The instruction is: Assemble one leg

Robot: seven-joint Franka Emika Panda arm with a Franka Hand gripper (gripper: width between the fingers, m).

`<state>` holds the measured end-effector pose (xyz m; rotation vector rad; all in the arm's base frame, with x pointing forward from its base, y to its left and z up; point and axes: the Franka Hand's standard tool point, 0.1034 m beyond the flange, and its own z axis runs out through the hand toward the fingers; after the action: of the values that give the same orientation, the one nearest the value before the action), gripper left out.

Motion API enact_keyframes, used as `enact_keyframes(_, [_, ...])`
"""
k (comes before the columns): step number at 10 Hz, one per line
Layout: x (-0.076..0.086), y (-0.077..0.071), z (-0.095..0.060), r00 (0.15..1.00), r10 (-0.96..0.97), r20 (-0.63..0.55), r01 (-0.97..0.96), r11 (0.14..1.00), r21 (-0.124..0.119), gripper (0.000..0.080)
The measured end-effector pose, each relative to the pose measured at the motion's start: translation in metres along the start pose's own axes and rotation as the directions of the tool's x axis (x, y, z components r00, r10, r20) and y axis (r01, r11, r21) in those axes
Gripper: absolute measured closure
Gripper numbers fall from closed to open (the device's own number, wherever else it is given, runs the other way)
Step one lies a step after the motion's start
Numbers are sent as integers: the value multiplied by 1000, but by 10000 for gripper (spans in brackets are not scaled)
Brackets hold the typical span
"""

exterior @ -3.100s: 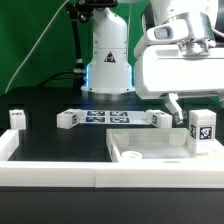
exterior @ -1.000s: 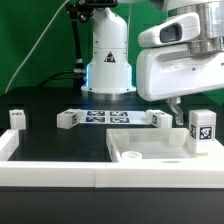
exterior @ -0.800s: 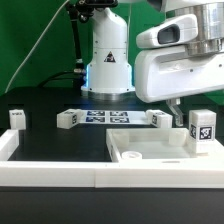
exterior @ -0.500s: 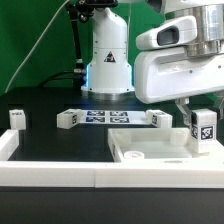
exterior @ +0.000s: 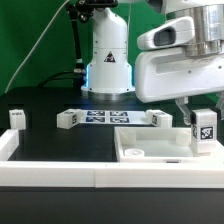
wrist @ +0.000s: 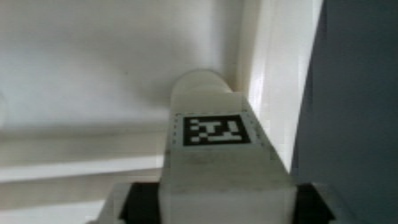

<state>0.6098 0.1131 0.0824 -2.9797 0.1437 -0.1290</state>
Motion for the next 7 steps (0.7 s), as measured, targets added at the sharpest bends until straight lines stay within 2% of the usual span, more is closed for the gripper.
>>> enact_keyframes(1, [0,0,0,992,130,-6,-130,991,-8,508])
enact_keyframes(3, [0,1,0,910,413,-14,-414,910,-13,507])
enact_keyframes(5, [-1,-1,1,778,628,-25,-629,777,-20,506])
enact_keyframes(7, [-2,-4,2,604,796,-40,-797,604,-25,506])
